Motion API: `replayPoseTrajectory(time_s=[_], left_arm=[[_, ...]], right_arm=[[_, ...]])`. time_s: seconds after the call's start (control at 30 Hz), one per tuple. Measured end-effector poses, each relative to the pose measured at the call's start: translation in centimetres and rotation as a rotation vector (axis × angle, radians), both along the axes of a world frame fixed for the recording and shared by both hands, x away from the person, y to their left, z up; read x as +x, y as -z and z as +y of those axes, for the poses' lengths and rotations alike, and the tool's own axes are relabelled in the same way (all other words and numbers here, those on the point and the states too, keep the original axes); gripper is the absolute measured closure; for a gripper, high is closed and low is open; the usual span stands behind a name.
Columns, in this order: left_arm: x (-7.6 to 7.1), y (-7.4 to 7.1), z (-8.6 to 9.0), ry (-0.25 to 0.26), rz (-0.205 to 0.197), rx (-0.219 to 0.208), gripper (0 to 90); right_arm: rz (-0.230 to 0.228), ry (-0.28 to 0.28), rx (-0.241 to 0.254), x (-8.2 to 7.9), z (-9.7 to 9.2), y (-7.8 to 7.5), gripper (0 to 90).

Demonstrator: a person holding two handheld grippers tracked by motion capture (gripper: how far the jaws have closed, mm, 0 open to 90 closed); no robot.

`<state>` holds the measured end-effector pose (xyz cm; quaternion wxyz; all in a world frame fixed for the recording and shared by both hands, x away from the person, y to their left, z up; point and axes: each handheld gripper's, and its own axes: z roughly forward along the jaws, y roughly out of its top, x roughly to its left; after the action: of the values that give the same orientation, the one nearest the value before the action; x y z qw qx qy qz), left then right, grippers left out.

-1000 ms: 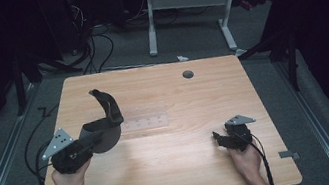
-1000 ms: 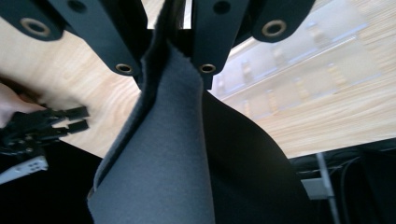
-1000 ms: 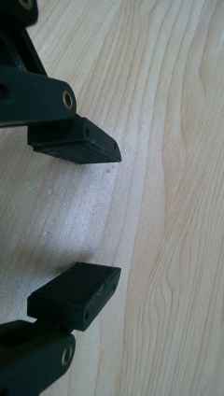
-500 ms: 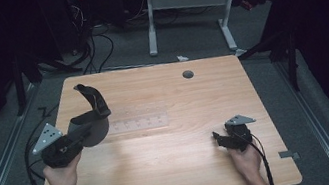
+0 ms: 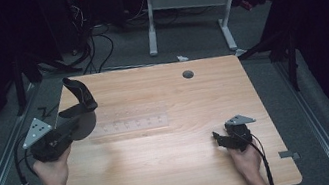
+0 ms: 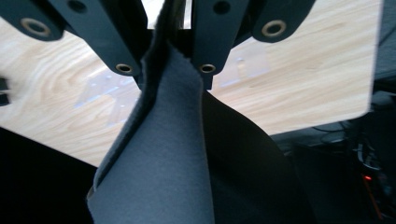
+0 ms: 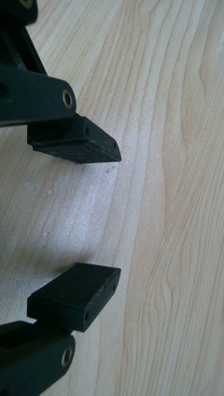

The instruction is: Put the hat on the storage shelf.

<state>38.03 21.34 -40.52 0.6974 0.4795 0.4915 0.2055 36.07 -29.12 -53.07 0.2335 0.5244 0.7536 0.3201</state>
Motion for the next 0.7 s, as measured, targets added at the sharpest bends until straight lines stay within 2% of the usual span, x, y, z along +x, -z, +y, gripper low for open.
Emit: replayPoseTrajectory(time_s=[0.07, 0.1, 0.37, 0.7], left_arm=[[0.1, 0.0, 0.0, -0.008, -0.005, 0.009, 86.0], [0.3, 0.1, 0.0, -0.024, -0.008, 0.027, 86.0], [1.3, 1.0, -0.5, -0.045, -0.006, 0.073, 86.0], [3.3, 2.0, -1.3, -0.081, 0.003, 0.079, 86.0]], right_arm=[[0.000, 0.000, -0.001, 0.0, 0.0, 0.0, 38.4], [-0.001, 0.000, -0.001, 0.0, 0.0, 0.0, 38.3], [0.000, -0.001, -0.001, 0.0, 0.0, 0.0, 37.9], [0.001, -0.003, -0.002, -0.1, 0.0, 0.0, 36.9]])
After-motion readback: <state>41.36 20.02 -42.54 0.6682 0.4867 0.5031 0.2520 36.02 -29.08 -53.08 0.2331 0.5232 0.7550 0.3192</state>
